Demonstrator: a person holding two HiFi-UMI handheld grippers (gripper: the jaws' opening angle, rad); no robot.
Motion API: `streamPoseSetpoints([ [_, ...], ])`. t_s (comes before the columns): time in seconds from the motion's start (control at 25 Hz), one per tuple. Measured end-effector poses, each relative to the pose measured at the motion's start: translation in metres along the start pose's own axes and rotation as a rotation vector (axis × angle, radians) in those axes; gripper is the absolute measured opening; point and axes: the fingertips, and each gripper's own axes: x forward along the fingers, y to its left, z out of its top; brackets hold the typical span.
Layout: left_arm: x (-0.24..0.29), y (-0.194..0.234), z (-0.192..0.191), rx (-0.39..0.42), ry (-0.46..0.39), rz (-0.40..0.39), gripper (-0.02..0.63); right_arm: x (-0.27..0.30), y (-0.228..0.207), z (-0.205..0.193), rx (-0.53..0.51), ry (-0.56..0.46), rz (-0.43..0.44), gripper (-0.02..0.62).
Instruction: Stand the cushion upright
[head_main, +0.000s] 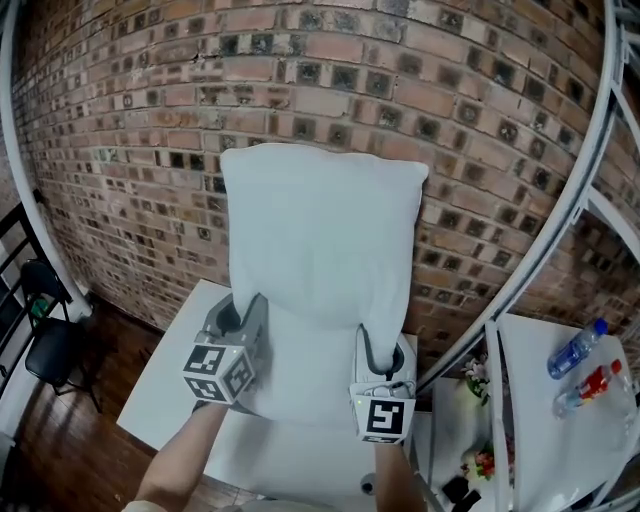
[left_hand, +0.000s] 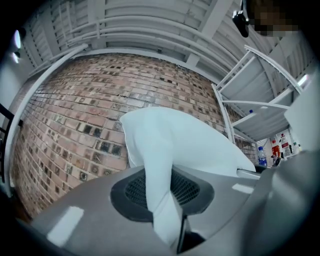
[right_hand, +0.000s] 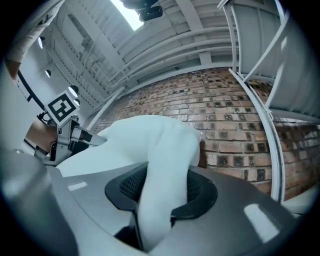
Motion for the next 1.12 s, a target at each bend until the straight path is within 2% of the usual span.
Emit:
streamPoseSetpoints([
  [0.28, 0.016, -0.001, 0.032, 0.079, -0.127, -0.048, 0.087, 0.014, -0.007, 0.014, -0.005, -0.068, -0.072, 0.141],
  [0.44, 0.032, -0.001, 0.036, 0.121, -0.158, -0.078, 0.087, 0.023, -0.013, 0.008, 0.004, -0.08, -0.104, 0.146],
  [0.72, 0.05, 0.016, 0.003, 0.119, -0.148, -0.07, 0.091, 0.039, -0.011, -0.03, -0.008, -0.049, -0.143, 0.169],
  [0.84, 0.059, 0.026, -0.021, 0.136, -0.103, -0.061, 0.093, 0.045, -0.006, -0.053, -0.008, -0.004, -0.134, 0.183],
  [0.96, 0.061, 0.035, -0.043, 0.112, -0.056, -0.045, 0.095, 0.045, 0.0, -0.067, -0.003, 0.027, -0.122, 0.189],
  [1.12, 0.063, 0.041, -0.049, 0.095, -0.042, -0.061, 0.11, 0.045, -0.001, -0.072, 0.019, 0.042, -0.125, 0.223],
])
